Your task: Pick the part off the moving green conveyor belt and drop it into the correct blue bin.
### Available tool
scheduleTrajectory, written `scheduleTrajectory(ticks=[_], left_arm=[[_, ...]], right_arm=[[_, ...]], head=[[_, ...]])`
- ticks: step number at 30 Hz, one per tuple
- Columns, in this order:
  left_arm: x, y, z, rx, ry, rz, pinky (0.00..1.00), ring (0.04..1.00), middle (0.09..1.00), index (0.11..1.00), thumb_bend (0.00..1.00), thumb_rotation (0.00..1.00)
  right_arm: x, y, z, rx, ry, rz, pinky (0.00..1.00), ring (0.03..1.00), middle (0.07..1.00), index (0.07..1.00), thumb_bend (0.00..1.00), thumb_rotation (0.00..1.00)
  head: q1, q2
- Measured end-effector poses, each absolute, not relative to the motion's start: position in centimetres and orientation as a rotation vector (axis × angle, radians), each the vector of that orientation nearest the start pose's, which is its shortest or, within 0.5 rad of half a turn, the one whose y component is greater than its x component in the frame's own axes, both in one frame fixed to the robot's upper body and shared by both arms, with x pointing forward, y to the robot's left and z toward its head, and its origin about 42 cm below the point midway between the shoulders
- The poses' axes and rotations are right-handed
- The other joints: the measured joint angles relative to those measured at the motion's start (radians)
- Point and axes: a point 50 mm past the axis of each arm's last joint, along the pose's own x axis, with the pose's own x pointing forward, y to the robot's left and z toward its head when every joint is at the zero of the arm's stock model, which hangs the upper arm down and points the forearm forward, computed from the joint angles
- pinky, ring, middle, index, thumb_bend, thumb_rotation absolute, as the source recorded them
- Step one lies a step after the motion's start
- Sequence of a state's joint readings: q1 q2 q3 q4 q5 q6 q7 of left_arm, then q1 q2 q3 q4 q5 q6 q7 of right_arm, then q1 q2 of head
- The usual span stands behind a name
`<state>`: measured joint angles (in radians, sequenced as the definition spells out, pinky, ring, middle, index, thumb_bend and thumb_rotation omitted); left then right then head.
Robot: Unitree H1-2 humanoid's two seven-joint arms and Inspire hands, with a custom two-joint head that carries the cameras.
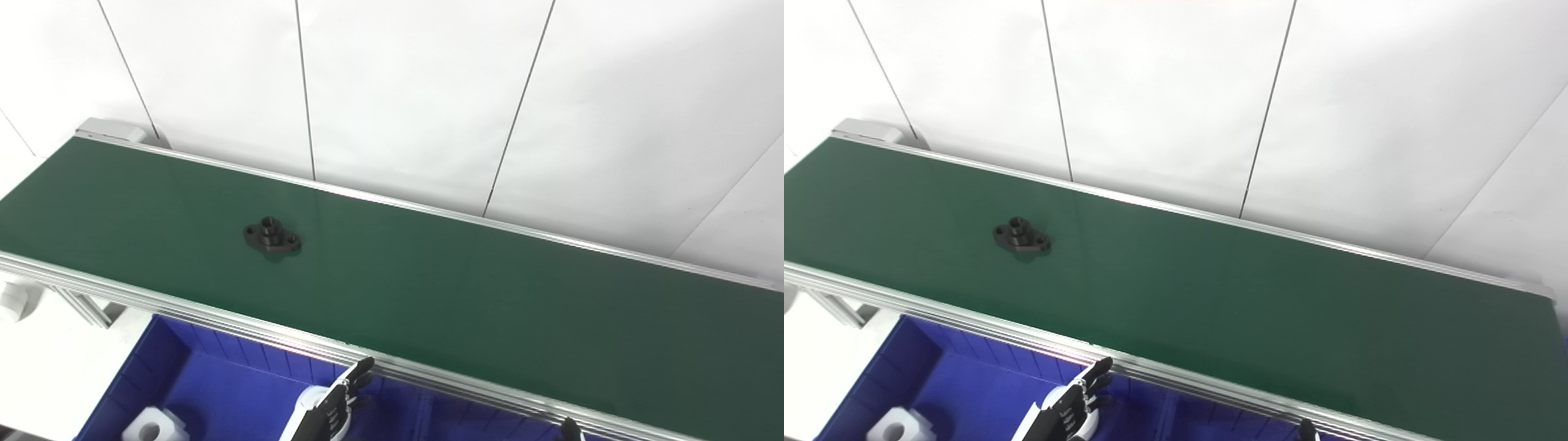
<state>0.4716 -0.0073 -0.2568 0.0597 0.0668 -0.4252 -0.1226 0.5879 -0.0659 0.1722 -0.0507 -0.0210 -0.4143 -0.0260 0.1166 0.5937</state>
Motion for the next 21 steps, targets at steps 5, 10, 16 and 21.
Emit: scheduleTrajectory(ticks=[5,10,16,21], left_arm=[[10.2,15.0,2.2,-0.035,0.077,-0.272,0.85,0.933,0.963,0.917,0.98,0.79],[10.3,14.8,2.3,-0.037,0.074,-0.276,0.85,0.938,0.97,0.926,0.97,0.78],[10.6,14.7,2.3,-0.04,0.068,-0.277,0.86,0.94,0.971,0.924,0.99,0.77],[10.9,14.7,2.4,-0.039,0.06,-0.279,0.86,0.938,0.967,0.921,0.97,0.76]], right_arm=[[7.2,-21.0,5.3,-0.11,0.04,0.027,1.0,0.952,0.975,1.0,0.69,0.75],[9.0,-21.0,7.0,-0.191,-0.056,0.011,0.98,0.958,0.972,1.0,0.69,0.73],[15.1,-21.1,9.6,-0.276,-0.247,-0.004,0.92,0.931,0.959,1.0,0.78,0.73],[19.9,-20.9,12.2,-0.343,-0.357,0.001,0.83,0.894,0.937,0.982,0.83,0.72]], head=[[-0.008,0.002],[-0.014,0.002],[-0.023,-0.003],[-0.026,-0.006]])
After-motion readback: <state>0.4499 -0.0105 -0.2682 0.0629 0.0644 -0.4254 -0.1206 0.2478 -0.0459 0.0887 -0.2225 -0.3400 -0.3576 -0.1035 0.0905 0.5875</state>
